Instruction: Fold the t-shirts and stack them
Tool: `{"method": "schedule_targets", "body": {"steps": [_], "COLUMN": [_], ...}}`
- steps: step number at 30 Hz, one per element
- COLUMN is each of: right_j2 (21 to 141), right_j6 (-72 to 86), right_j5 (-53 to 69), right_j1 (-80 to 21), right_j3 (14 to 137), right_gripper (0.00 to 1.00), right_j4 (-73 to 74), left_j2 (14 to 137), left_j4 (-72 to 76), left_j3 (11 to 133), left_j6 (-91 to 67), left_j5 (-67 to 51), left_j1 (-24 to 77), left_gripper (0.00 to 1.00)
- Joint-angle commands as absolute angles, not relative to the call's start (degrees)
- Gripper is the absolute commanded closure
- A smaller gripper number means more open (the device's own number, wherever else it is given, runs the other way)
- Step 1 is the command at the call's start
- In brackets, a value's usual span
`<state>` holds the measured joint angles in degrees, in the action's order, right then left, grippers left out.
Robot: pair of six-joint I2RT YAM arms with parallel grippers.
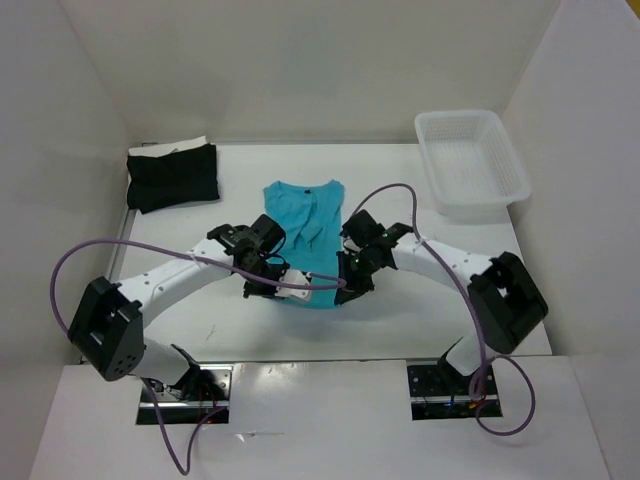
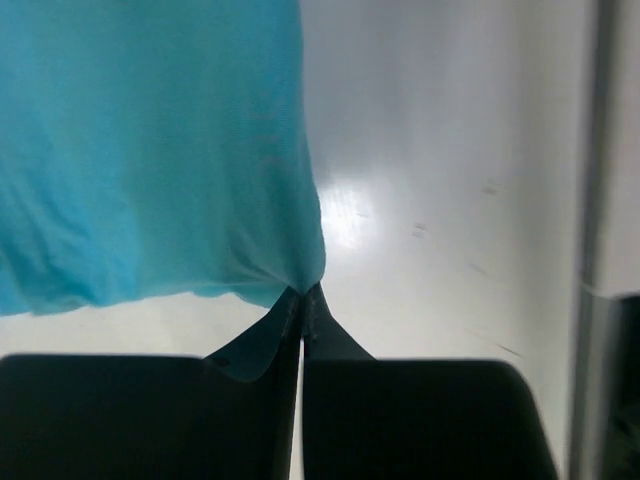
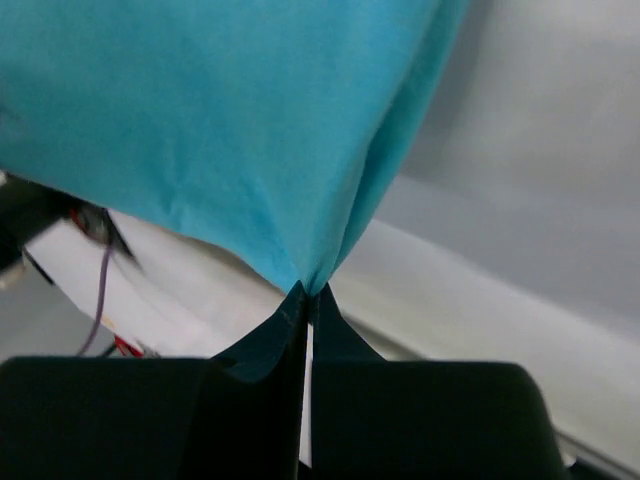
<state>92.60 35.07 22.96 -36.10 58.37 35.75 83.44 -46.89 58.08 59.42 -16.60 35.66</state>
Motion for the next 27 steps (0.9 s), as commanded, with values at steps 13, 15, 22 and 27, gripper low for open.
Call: {"method": "schedule_targets", "body": {"steps": [13,15,22,27], "right_j2": [77.07,80.75,91.83,96.67], "right_j6": [41.14,38.24,28.75,26.28], "right_j5": [29.36,29.88,29.98,31.54], "right_j1": [-40.44,-39.03,-29.63,-24.44], "right_j3": [65.03,67.22,79.61,83.23], "right_gripper": [1.00,1.00,1.00,1.00], "right_j4": [51.67,52.29,56.95,56.61], "left_j2": [78.13,80.32,89.03,94.74], "left_j4": [-71.73,-69.97,-61.37,-55.30], "left_j3": [76.98,79.17,86.30,91.40], "left_j6": [47.12,45.27,40.69,37.98], "left_j5": [-31.46,-31.46,-30.77,-29.62], "left_j1": [33.51,30.78,21.62,19.69], "left_gripper": [1.00,1.00,1.00,1.00]}}
